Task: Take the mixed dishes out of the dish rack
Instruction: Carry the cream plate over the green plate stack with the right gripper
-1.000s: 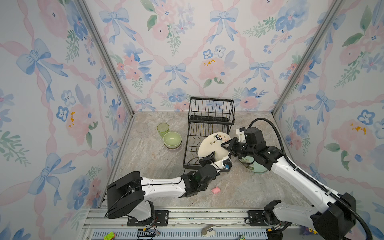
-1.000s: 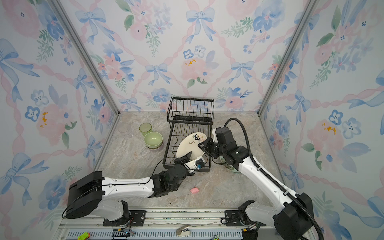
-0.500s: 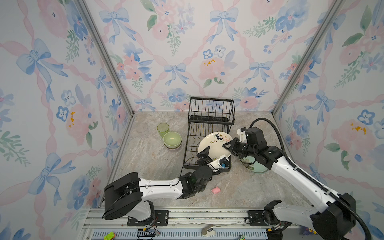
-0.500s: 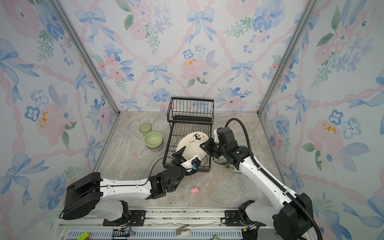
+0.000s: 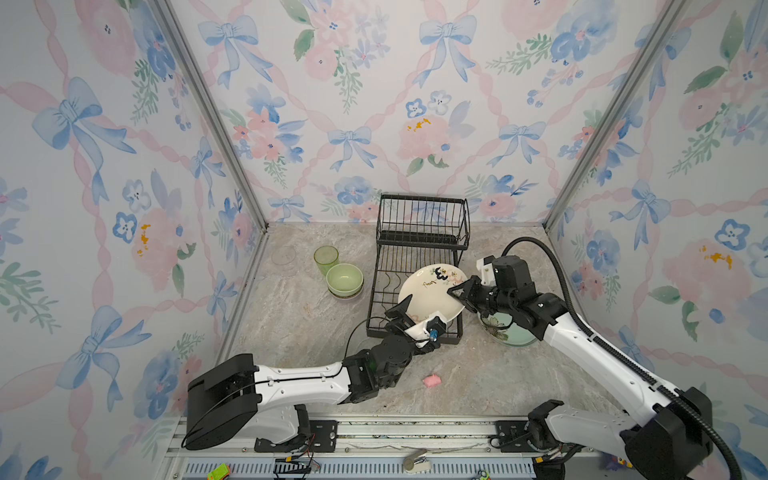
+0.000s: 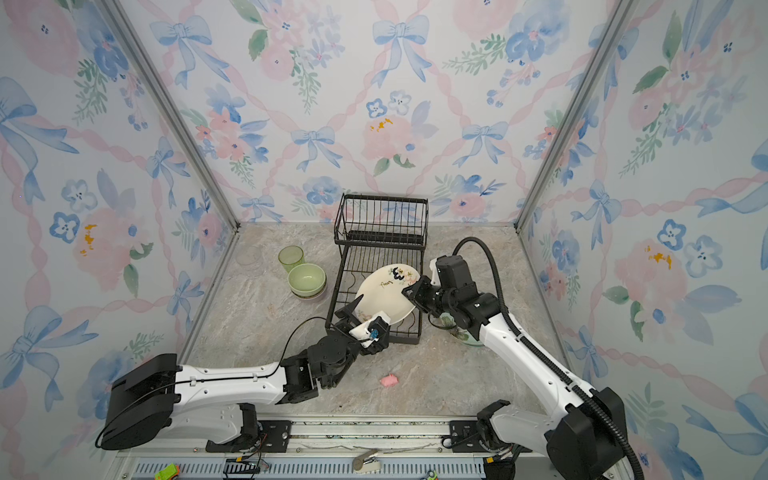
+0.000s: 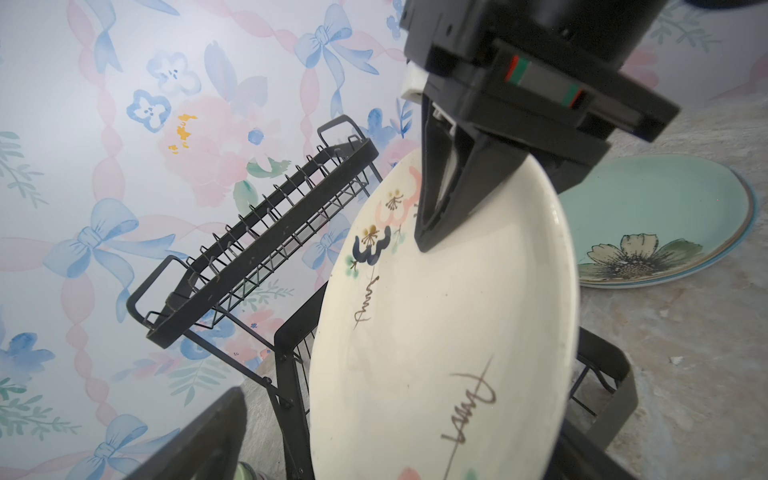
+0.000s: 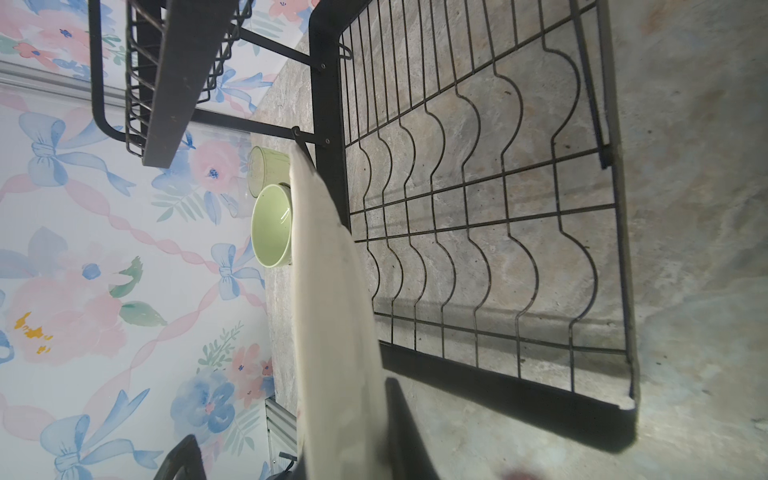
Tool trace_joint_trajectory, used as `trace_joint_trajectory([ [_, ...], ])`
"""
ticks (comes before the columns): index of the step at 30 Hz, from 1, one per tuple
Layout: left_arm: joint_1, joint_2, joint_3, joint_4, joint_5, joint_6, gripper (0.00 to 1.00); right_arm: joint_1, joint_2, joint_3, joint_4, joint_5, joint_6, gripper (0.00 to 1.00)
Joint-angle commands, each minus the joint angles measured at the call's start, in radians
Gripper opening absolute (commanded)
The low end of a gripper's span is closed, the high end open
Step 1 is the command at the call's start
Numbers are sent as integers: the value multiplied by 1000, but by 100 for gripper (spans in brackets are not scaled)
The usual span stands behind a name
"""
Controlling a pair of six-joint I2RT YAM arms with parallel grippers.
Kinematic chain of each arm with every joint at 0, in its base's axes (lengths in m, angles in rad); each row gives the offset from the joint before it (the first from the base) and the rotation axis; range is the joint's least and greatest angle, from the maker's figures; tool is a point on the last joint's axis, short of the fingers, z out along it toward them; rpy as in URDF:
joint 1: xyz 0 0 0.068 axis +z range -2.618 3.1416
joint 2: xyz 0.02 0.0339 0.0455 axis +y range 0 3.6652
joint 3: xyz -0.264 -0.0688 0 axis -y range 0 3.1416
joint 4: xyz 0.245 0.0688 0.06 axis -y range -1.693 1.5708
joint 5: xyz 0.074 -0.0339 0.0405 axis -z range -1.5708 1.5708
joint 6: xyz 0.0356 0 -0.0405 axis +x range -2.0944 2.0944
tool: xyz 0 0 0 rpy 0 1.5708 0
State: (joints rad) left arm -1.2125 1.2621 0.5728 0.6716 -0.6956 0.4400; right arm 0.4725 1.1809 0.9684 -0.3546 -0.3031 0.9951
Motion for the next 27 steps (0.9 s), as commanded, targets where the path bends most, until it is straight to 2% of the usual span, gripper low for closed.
trace_joint_trajectory([
  [1, 2, -83, -25, 41, -14, -65, 98, -27, -52, -20, 24, 41, -24, 0],
  [11, 7, -160, -71, 42, 4, -118, 98, -102, -144, -50, -68, 101, -57, 0],
  [21, 30, -252, -123, 42, 36, -184, 98, -289, -264, -86, -187, 121, -114, 0],
  [27, 54, -259, -133, 42, 34, -210, 98, -405, -316, -101, -274, 156, -158, 0],
])
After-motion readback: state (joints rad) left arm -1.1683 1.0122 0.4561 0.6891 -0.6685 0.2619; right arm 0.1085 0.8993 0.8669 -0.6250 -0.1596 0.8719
